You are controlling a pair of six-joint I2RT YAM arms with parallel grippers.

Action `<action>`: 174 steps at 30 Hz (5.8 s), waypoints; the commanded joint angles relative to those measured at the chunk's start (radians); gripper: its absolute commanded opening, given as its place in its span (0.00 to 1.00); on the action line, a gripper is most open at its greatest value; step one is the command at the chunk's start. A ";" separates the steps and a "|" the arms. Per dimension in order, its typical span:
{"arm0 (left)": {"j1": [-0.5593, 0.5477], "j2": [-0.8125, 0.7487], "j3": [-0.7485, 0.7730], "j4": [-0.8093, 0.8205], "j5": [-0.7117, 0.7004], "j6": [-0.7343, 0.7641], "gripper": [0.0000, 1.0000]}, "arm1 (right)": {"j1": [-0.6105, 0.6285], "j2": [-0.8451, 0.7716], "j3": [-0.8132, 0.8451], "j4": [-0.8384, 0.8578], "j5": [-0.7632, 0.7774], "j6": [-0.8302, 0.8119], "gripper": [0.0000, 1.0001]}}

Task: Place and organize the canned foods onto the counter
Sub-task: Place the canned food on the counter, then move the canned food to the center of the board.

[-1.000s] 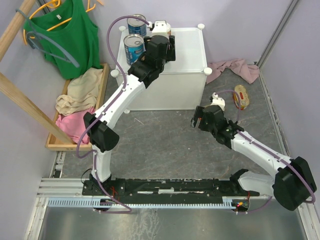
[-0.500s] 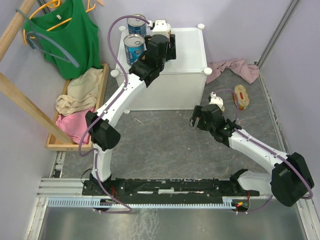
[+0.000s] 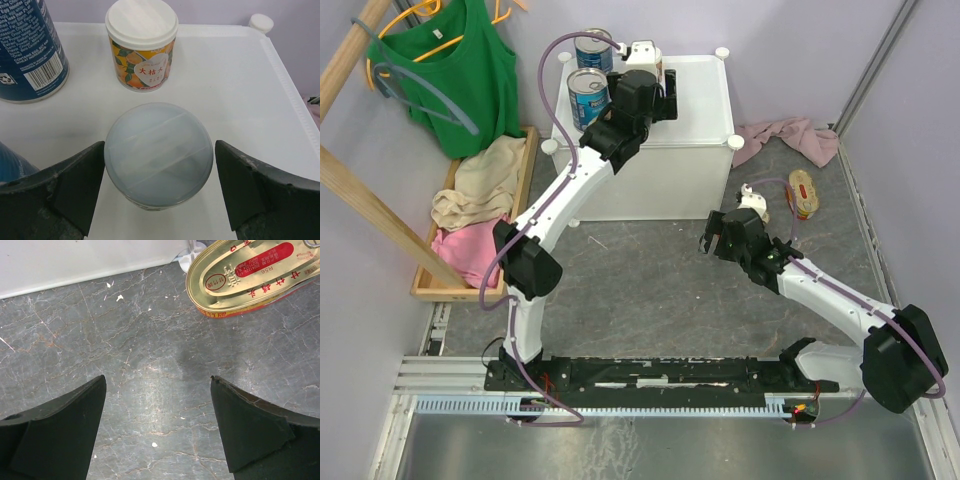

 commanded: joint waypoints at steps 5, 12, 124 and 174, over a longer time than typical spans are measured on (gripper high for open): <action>0.006 0.002 0.033 0.012 0.006 0.004 1.00 | -0.002 -0.028 0.037 0.034 0.006 -0.011 0.93; 0.003 -0.013 0.035 0.010 0.001 -0.002 0.99 | -0.003 -0.044 0.034 0.027 0.006 -0.010 0.93; -0.054 -0.136 -0.184 0.133 0.005 0.045 0.30 | -0.002 -0.185 0.012 -0.031 0.009 -0.010 0.92; -0.580 -0.915 -1.254 0.291 -0.128 -0.200 0.77 | -0.178 -0.079 0.124 -0.375 0.293 0.280 1.00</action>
